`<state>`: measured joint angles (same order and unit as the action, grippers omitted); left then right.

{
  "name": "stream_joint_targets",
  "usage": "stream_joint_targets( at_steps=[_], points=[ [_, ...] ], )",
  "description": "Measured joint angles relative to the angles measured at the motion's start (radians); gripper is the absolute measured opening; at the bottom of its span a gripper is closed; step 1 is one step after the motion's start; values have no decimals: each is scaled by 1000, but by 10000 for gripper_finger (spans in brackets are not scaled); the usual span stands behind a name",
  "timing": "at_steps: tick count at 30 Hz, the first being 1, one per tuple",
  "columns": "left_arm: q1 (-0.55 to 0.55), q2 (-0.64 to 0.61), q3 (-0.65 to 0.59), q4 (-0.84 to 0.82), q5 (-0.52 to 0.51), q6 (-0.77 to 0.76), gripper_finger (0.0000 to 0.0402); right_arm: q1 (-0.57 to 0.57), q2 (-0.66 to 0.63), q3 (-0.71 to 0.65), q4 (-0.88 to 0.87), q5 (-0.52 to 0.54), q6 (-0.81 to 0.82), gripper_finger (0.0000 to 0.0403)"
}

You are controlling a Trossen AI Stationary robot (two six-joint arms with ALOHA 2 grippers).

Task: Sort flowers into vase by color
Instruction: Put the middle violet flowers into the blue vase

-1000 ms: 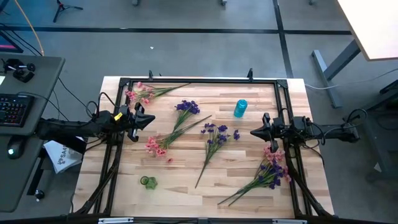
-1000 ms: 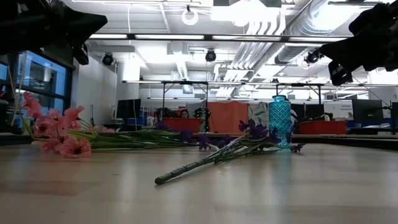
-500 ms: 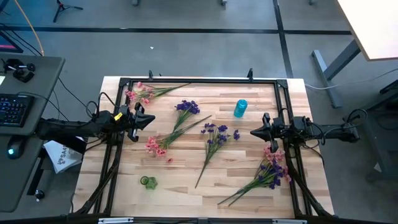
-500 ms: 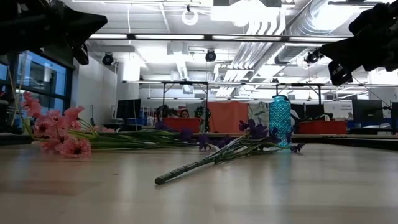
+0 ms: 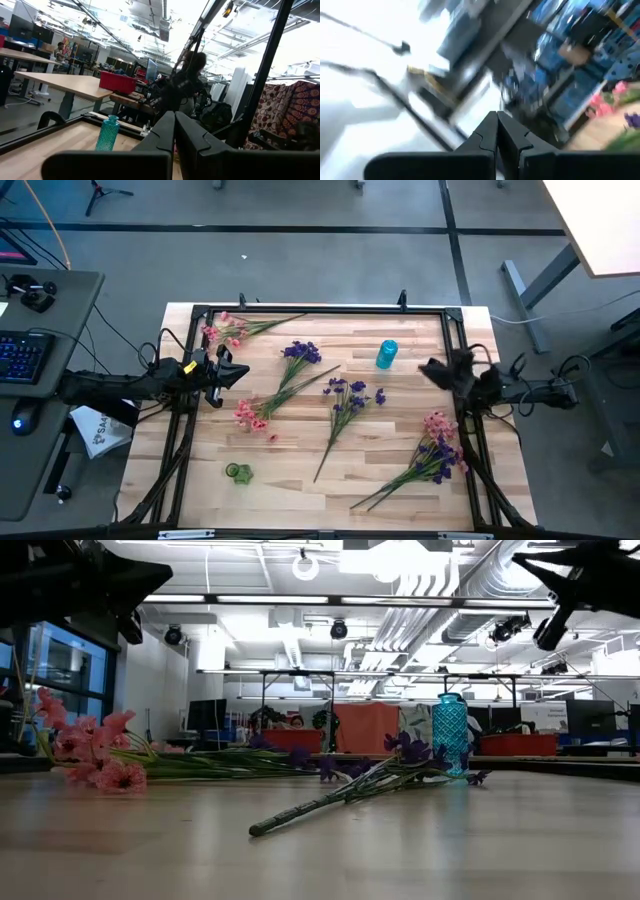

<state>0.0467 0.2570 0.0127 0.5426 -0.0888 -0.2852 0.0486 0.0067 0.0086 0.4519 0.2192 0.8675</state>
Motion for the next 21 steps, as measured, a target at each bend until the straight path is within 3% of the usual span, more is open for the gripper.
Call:
stream_joint_targets(
  at_steps=[5,9,14,17,21],
  points=[
    [0,0,0,0,0,0,1,35,84,5,192,8,49,0],
    [0,0,0,0,0,0,1,125,283,90,280,101,-67,0],
    [0,0,0,0,0,0,1,193,656,257,273,245,-61,0],
    [0,0,0,0,0,0,1,211,910,389,267,215,45,0],
    [0,0,0,0,0,0,1,246,1224,592,215,95,134,0]
  ],
)
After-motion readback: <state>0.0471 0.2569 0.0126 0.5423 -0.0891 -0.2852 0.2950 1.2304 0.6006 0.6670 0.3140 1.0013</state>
